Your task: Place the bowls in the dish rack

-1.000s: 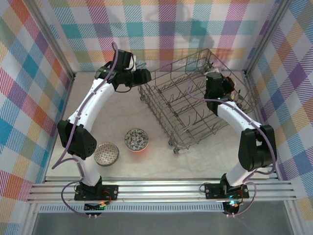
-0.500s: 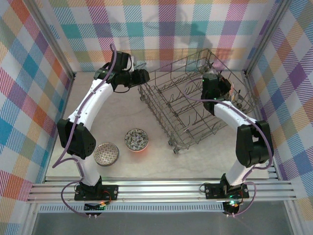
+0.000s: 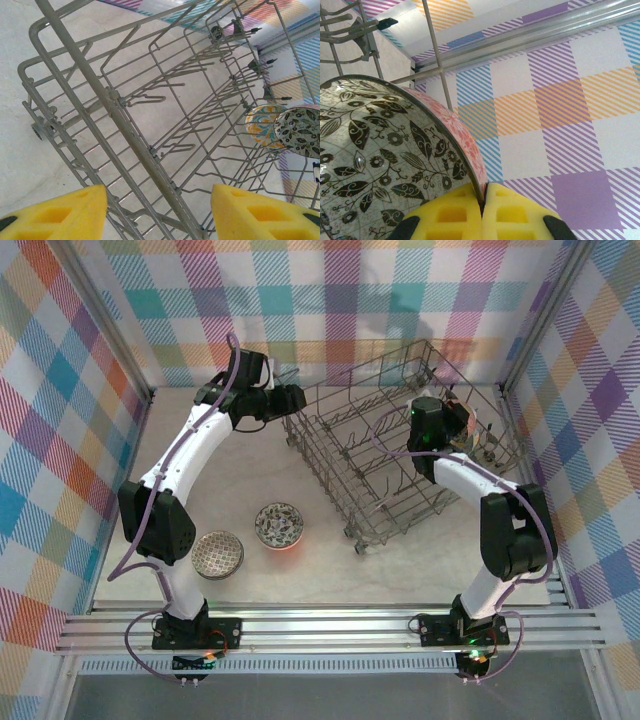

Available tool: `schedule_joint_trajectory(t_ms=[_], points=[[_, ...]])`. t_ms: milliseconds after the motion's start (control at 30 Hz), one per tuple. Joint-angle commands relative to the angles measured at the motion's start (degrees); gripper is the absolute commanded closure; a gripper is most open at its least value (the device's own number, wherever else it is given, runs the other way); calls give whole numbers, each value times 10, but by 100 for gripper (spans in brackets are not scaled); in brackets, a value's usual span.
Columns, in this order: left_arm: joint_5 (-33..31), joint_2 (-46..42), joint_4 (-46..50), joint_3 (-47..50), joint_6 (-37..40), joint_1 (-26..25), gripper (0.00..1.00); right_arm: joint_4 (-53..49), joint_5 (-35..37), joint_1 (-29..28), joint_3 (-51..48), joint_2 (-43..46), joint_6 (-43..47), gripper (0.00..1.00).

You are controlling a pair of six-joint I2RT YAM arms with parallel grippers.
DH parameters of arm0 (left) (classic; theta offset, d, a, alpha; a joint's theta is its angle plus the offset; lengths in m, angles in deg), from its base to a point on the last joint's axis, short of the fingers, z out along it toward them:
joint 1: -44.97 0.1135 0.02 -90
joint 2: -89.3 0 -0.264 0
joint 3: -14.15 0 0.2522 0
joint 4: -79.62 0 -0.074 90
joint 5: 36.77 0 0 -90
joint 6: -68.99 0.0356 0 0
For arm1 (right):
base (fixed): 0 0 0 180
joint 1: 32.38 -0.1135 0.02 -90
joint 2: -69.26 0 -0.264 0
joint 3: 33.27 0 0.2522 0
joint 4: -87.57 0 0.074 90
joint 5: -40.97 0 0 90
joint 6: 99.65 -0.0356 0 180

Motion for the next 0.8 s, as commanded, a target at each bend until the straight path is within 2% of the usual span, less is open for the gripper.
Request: schedule_joint_trajectory(t_ms=[0,167,767], points=[[15,-28,-21,8,-10,6,43,43,26,4,-7,-10,37,100],[13,-36,-27,16,-13,6,43,92,45,4,-18,-15,76,100],[16,-39,-33,23,-15,6,43,110,57,-6,-35,-40,104,100]])
